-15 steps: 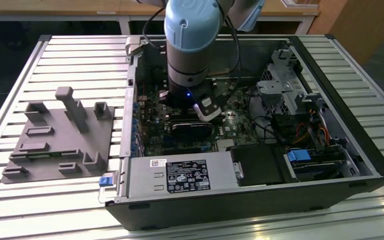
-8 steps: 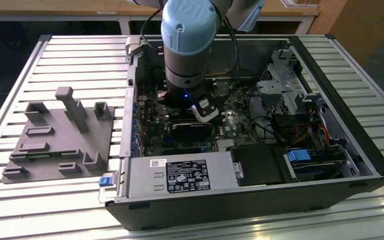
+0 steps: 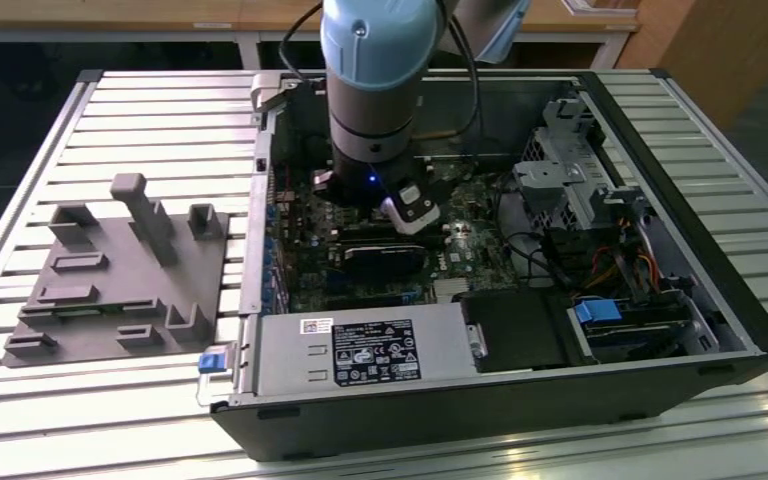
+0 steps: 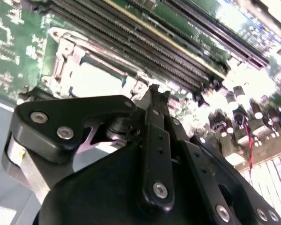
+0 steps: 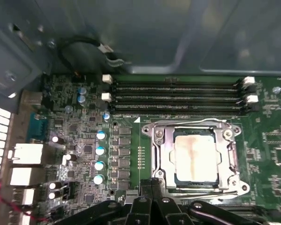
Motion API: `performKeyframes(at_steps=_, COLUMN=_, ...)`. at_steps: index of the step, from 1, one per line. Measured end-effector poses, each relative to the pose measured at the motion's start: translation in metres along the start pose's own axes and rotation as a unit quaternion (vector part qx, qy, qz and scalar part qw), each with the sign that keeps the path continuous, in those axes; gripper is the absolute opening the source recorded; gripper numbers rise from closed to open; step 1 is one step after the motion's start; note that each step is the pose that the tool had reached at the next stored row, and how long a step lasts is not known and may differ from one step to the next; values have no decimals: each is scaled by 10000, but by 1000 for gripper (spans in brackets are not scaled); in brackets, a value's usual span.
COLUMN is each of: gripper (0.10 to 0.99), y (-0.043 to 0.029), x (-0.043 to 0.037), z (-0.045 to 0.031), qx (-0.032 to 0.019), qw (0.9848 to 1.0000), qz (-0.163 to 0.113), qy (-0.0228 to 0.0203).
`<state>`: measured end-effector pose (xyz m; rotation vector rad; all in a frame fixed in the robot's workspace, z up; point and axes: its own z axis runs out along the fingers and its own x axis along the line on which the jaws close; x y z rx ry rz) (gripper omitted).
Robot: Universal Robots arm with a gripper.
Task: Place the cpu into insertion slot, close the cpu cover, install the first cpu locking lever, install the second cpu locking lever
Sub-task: 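Install the second cpu locking lever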
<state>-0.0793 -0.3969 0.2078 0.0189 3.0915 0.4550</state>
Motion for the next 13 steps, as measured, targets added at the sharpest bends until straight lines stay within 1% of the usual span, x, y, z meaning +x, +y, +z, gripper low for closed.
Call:
performKeyframes(at_steps=2, gripper=106, y=14, x=-1, z=-47, qx=0, qw=10000, qz=0, qy=0)
performKeyframes(at_steps=7, gripper=106, y=36, x=-2, z=-121, qx=0, qw=10000, qz=0, qy=2)
performKeyframes(at_steps=13, gripper=106, y=54, x=-4, z=-179, qx=-2, qw=10000, qz=-14, qy=9)
